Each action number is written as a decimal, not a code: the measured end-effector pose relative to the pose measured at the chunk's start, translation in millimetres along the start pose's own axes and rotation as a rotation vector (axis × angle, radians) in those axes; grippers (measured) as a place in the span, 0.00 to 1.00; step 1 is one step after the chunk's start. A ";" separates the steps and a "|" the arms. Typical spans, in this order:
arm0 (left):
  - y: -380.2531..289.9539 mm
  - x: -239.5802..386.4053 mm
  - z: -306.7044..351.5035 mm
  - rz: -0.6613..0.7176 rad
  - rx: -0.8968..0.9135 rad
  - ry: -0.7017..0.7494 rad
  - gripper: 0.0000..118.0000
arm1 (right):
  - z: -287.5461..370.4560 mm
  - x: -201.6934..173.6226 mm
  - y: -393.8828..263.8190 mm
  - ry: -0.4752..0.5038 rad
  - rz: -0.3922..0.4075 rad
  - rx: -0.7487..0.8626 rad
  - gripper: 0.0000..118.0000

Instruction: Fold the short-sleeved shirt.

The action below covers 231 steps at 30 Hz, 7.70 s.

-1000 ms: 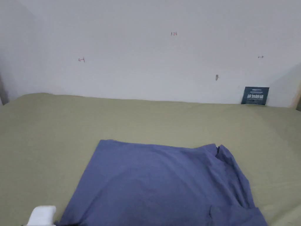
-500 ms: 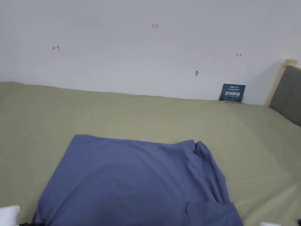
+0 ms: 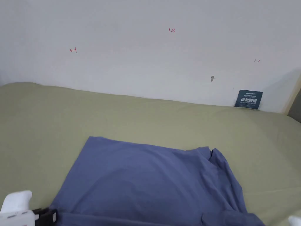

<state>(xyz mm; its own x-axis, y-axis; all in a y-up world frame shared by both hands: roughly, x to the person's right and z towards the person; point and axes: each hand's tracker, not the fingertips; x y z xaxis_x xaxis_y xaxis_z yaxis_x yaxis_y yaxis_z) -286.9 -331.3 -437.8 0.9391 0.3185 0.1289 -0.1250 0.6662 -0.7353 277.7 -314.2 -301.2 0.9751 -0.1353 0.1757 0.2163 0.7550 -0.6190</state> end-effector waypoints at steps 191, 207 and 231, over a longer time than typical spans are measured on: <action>-34.3 -13.4 -3.5 -0.150 -0.317 0.045 0.03 | -11.5 33.6 -32.2 -0.043 -0.042 -0.363 0.02; -16.8 19.5 50.1 -0.110 -0.223 -0.011 0.79 | 38.9 12.3 -4.9 -0.135 -0.005 -0.290 0.76; 3.5 -93.9 -5.1 0.252 -0.204 -0.428 0.99 | 18.0 -59.1 -30.1 0.024 0.060 -0.230 0.00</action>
<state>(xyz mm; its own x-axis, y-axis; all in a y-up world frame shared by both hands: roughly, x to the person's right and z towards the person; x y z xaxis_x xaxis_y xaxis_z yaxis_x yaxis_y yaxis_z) -373.9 -362.3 -455.9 0.6679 0.7269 0.1600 -0.2251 0.4022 -0.8874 212.7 -317.4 -279.1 0.9868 -0.1123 0.1166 0.1608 0.5965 -0.7864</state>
